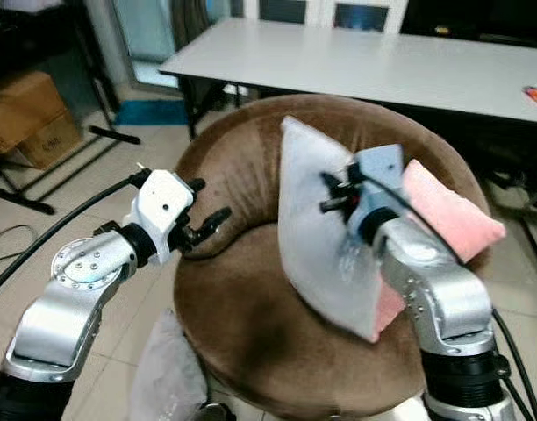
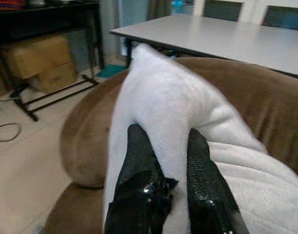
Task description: Move the pillow to the sofa from floor
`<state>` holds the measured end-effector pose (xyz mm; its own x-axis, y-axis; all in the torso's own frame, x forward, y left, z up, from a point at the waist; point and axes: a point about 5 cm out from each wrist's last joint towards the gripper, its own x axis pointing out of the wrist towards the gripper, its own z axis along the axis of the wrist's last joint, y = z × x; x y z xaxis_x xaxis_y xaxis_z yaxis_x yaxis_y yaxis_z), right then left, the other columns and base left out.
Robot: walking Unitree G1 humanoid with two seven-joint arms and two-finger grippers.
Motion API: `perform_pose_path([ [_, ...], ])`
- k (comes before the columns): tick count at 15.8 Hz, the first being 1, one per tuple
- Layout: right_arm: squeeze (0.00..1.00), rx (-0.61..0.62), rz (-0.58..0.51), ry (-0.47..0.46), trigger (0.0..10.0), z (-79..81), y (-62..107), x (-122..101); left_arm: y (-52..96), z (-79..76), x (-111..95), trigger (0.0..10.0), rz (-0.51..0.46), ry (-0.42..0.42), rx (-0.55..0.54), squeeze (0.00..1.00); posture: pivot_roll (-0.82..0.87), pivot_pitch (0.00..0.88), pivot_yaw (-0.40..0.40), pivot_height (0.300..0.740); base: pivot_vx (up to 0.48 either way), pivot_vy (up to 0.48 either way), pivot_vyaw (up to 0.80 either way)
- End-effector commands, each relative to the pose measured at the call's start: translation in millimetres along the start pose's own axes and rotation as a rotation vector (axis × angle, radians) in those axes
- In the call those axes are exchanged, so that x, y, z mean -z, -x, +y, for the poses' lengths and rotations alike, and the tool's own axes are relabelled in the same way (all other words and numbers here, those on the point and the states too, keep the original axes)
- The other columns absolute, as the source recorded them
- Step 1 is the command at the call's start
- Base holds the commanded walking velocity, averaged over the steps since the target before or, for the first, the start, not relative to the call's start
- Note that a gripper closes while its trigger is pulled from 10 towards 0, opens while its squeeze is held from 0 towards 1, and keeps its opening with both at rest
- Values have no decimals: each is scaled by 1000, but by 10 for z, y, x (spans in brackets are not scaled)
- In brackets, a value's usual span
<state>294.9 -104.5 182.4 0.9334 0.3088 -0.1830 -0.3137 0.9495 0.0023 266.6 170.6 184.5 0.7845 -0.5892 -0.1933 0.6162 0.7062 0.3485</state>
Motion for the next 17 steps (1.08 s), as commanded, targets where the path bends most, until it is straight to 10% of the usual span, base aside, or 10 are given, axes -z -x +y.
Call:
perform_pose_path([
  [1, 0, -14, -43, 5, 10000, 37, -8, -137, -1, -49, -24, 10000, -5, -3, 52, 0, -67, 0, 12, 740, 0, 0, 0],
  [11, 0, -22, 46, -216, 10000, 139, -291, -211, 99, -161, 26, 10000, 53, -11, 193, 0, -60, 0, 9, 740, 0, 0, 0],
  [17, 0, 30, 143, -343, 10000, -5, -683, 159, 167, -211, 78, 10000, 92, 8, 228, 0, -51, 0, 11, 740, 0, 0, 0],
])
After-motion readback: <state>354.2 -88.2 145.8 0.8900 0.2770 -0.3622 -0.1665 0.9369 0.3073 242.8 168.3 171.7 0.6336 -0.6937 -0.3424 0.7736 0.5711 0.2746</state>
